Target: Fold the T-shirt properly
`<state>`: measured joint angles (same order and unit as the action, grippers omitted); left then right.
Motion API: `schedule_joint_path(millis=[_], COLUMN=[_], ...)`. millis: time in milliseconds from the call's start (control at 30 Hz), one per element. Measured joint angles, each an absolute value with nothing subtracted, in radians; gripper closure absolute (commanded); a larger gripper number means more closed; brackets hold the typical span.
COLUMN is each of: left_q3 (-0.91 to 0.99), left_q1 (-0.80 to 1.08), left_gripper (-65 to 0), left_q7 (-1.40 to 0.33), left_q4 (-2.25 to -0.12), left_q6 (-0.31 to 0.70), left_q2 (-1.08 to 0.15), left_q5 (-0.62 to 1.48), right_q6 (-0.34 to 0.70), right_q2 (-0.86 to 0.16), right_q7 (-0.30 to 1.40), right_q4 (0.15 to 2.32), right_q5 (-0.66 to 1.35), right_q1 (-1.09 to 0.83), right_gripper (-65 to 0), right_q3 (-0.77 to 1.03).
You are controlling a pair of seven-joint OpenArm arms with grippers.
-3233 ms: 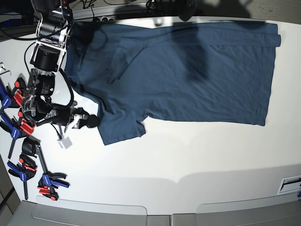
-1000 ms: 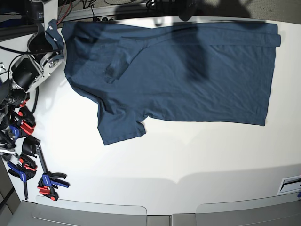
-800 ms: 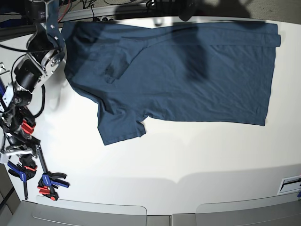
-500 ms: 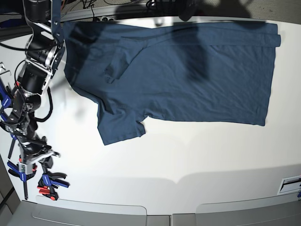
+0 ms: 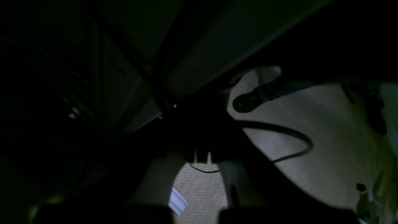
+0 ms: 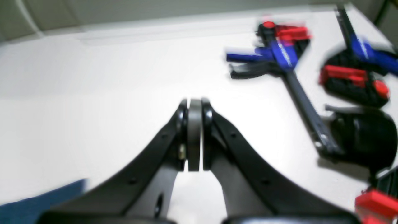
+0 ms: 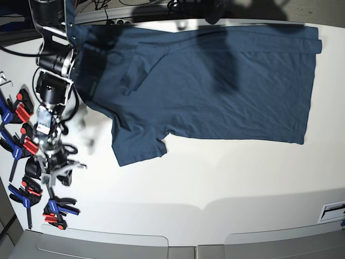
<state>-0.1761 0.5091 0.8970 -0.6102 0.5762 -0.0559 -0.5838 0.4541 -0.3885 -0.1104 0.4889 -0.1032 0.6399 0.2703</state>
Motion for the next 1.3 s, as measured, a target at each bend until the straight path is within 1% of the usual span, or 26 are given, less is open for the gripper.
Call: schedule_joint_path(millis=[100,233,300,467,533,667,733,800,867,933,1000,1067,1133,1167,1200,1233,1300], left_q3=[-0.176,-0.176,-0.176,-0.176,-0.176,-0.176,-0.176,-0.176,-0.176,-0.176,-0.176,-0.176,-0.176,-0.176,-0.176,-0.176,-0.176], left_q1=[0.509,0.509,0.509,0.509,0.509,0.509,0.509,0.509,0.509,0.509,0.509,0.509,0.509,0.509,0.509,0.509,0.509], left_gripper=[0.0,0.0,0.0,0.0,0.0,0.0,0.0,0.0,0.0,0.0,0.0,0.0,0.0,0.0,0.0,0.0,0.0], left_q7=[0.897,0.897,0.897,0.897,0.897,0.897,0.897,0.897,0.897,0.897,0.897,0.897,0.897,0.897,0.897,0.897,0.897], left_q4=[-0.610,-0.610,-0.610,-0.610,-0.610,-0.610,-0.610,-0.610,-0.610,-0.610,-0.610,-0.610,-0.610,-0.610,-0.610,-0.610,-0.610], left_q6=[0.576,0.576,0.576,0.576,0.576,0.576,0.576,0.576,0.576,0.576,0.576,0.576,0.576,0.576,0.577,0.576,0.576], left_q2=[-0.056,-0.056,-0.056,-0.056,-0.056,-0.056,-0.056,-0.056,-0.056,-0.056,-0.056,-0.056,-0.056,-0.056,-0.056,-0.056,-0.056], left_q5=[-0.584,-0.584,-0.585,-0.585,-0.585,-0.585,-0.584,-0.585,-0.585,-0.584,-0.584,-0.583,-0.583,-0.583,-0.584,-0.584,-0.584], right_q6=[0.453,0.527,0.531,0.545,0.550,0.588,0.630,0.661,0.664,0.663,0.657,0.578,0.433,0.359,0.302,0.272,0.250], right_q2=[-0.388,-0.393,-0.395,-0.399,-0.397,-0.396,-0.399,-0.399,-0.396,-0.394,-0.396,-0.395,-0.392,-0.390,-0.392,-0.395,-0.397], right_q7=[-0.297,-0.535,-0.661,-1.089,-1.132,-1.131,-1.121,-1.045,-0.947,-0.780,-0.560,-0.342,-0.083,0.017,0.079,0.123,0.168], right_q4=[0.428,0.426,0.427,0.431,0.435,0.435,0.435,0.435,0.435,0.435,0.435,0.435,0.435,0.435,0.435,0.435,0.435], right_q5=[-0.203,-0.346,-0.418,-0.714,-0.781,-0.782,-0.782,-0.778,-0.757,-0.649,-0.523,-0.388,-0.281,-0.234,-0.207,-0.208,-0.244], right_q1=[0.617,0.604,0.607,0.607,0.608,0.596,0.589,0.588,0.588,0.588,0.590,0.590,0.593,0.595,0.595,0.593,0.593], right_gripper=[0.0,0.0,0.0,0.0,0.0,0.0,0.0,0.0,0.0,0.0,0.0,0.0,0.0,0.0,0.0,0.0,0.0], right_q3=[0.270,0.270,0.270,0.270,0.270,0.270,0.270,0.270,0.270,0.270,0.270,0.270,0.270,0.270,0.271,0.271,0.271])
